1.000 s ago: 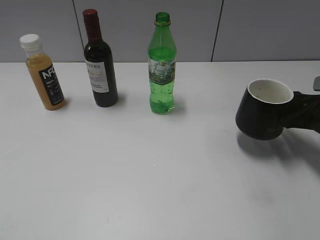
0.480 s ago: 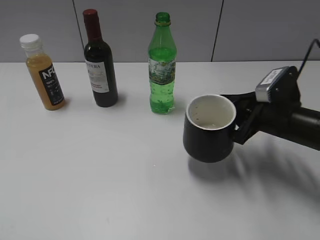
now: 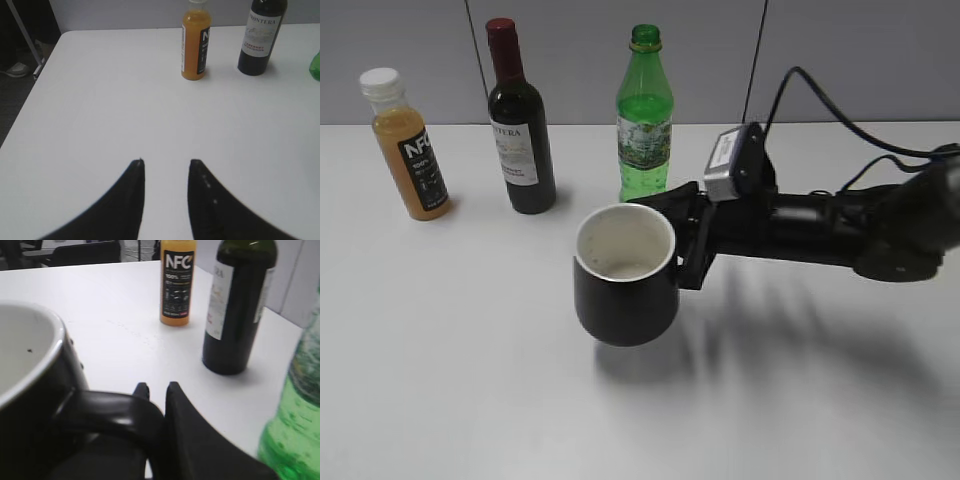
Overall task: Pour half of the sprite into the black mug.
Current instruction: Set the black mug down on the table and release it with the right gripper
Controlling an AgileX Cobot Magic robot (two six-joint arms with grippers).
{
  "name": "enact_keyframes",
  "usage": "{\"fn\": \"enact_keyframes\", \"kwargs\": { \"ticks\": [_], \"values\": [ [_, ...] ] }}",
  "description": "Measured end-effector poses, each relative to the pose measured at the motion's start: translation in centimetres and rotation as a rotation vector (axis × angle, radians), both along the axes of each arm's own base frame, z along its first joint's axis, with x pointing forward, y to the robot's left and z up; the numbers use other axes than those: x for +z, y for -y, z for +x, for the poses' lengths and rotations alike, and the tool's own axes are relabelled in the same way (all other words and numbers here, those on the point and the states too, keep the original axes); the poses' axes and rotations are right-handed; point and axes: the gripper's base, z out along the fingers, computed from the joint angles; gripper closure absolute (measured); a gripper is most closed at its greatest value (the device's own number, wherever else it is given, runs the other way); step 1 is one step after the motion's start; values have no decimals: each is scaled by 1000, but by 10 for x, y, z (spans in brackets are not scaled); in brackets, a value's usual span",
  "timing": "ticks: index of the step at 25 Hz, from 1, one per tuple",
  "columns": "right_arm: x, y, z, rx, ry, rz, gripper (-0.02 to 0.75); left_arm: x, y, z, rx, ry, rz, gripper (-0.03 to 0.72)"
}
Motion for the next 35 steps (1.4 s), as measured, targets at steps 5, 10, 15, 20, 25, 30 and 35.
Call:
{"fn": "enact_keyframes", "kwargs": {
  "ticks": [5,10,15,20,25,30,35],
  "values": [
    [-8,-38,19,86,5,28,676,0,0,0,0,0,0,452],
    [-24,-64,17,156,-5,25,676,0,0,0,0,0,0,452],
    [-47,-69,9,194,-54,-3,676,0,0,0,0,0,0,452],
    [-54,-68,9,180,-71,-11,676,0,0,0,0,0,0,452],
    [-51,-68,17,98,-53,22,677,0,0,0,0,0,0,452],
    [-54,-66,19,77,-44,23,677,0,0,0,0,0,0,452],
    [-59,-63,21,67,-45,16,677,0,0,0,0,0,0,452]
  ]
}}
